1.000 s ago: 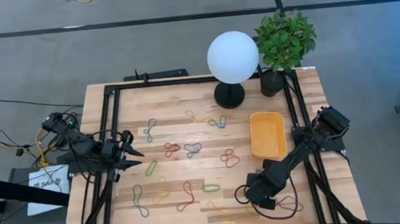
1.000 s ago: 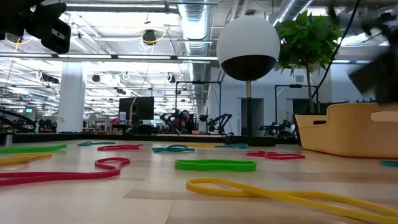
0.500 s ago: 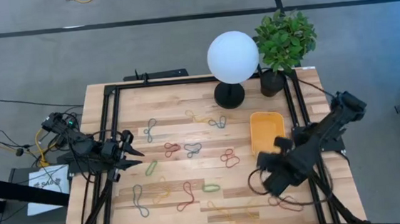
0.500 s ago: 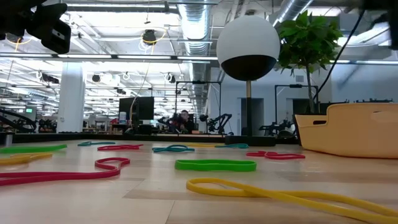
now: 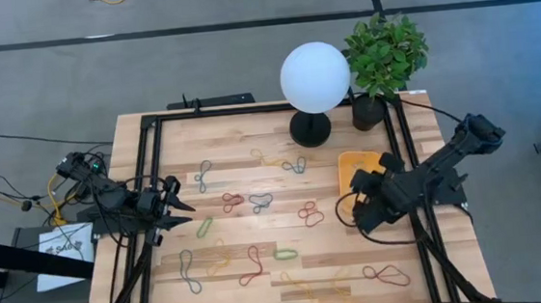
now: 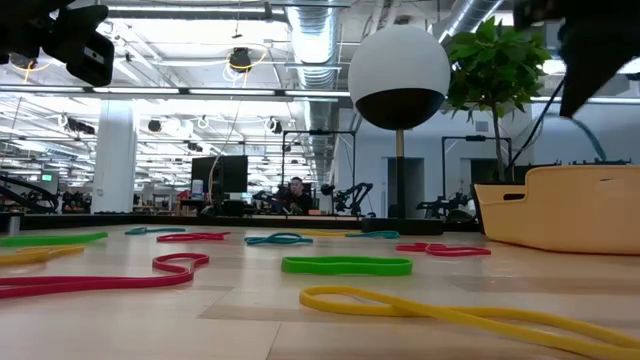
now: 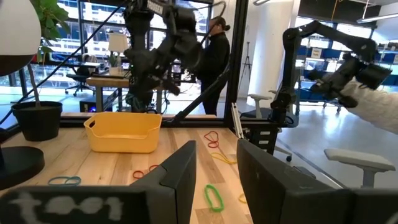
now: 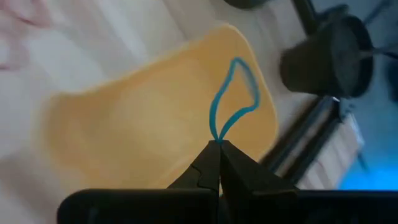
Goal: Pick and place items into bin
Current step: Put the blue rubber band into the bin
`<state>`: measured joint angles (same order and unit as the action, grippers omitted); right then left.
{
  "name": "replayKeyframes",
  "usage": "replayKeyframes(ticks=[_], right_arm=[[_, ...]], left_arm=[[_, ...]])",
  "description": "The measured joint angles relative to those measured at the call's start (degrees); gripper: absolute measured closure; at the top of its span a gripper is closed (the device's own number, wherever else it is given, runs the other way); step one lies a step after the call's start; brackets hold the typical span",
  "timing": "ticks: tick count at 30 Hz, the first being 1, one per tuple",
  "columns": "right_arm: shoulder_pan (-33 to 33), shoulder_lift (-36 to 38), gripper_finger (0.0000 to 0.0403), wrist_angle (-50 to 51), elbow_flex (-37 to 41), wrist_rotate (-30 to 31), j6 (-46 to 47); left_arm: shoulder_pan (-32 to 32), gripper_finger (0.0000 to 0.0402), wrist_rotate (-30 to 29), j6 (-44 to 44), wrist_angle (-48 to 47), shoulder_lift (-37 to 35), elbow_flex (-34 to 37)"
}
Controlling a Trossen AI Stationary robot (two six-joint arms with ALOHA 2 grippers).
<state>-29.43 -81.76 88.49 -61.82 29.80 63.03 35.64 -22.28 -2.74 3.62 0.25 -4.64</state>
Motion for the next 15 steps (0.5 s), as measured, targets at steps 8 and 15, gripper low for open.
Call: replayKeyframes(ticks=[8,15], right_arm=[[6.4,0.0,0.0403,-7.85,9.01,0.24,-1.78],[12.3,0.0,0.0403,-18.42,12.4,-1.33,-10.56]], left_arm=[[-0.02,0.0296,-0.07,0.02,0.0,0.0,0.0],[-0.02,0.0296,-0.12,0.0,-0.01,0.0,0.0]])
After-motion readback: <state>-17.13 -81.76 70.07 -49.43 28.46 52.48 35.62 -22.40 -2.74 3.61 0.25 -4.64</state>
